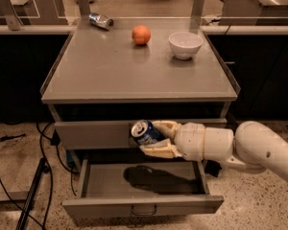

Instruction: Place pepsi can into middle drawer

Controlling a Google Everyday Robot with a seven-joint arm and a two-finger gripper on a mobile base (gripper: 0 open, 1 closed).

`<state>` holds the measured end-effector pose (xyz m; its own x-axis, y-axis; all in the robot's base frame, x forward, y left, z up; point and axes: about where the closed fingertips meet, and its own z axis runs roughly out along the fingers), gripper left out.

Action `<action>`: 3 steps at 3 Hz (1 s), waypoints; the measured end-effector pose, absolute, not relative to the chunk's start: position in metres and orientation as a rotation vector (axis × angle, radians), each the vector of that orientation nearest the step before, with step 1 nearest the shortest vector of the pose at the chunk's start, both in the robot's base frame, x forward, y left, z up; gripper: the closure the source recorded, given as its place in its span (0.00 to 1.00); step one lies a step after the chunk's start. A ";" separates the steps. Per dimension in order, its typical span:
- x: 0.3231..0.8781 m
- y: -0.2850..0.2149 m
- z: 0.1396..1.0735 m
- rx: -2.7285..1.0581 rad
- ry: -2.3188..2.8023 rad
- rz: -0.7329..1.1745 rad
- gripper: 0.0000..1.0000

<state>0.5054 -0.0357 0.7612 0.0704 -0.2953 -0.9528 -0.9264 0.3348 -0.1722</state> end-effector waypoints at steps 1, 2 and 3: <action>0.498 -0.046 0.680 -1.139 1.467 0.807 1.00; 0.499 -0.045 0.667 -1.144 1.447 0.811 1.00; 0.507 -0.046 0.632 -1.214 1.417 0.764 1.00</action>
Offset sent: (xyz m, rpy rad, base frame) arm -0.0058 -0.0103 -0.0637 0.0409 0.0423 0.0244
